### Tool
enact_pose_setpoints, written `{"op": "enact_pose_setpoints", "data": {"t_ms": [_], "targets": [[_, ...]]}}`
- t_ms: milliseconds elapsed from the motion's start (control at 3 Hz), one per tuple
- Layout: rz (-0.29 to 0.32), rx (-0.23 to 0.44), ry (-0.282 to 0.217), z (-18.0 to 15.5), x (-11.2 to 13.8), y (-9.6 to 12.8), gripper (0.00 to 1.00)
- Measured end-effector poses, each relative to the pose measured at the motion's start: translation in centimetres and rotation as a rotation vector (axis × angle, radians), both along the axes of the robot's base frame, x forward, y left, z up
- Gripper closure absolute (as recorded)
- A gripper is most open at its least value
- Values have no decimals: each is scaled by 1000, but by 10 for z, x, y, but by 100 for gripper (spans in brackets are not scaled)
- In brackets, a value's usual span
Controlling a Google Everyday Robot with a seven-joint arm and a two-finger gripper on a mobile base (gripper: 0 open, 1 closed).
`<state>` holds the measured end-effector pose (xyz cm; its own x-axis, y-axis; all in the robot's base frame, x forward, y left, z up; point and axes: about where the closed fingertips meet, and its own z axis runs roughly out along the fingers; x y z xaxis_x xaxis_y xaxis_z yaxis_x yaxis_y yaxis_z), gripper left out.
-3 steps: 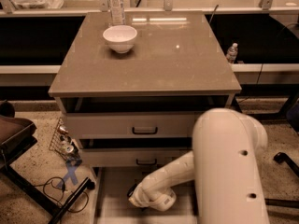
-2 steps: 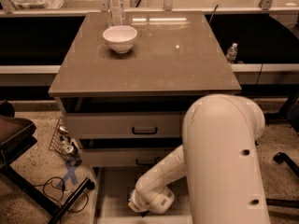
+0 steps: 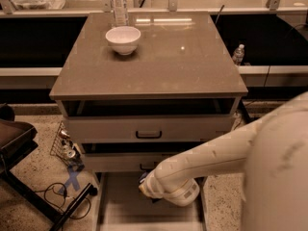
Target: Pick rxbar blueberry from bottom drawer and place on counter
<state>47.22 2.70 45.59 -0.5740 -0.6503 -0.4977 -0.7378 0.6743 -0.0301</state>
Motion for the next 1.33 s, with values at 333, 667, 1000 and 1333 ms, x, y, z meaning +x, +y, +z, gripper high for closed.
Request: {"op": "enact_pose_setpoints", "data": {"t_ms": [333, 667, 1000, 1333], "targets": [[-134, 60, -51, 41, 25, -42, 100], [-133, 60, -52, 41, 25, -42, 100], [-110, 80, -70, 63, 24, -36, 100], [-75, 136, -98, 112, 22, -38, 100]]}}
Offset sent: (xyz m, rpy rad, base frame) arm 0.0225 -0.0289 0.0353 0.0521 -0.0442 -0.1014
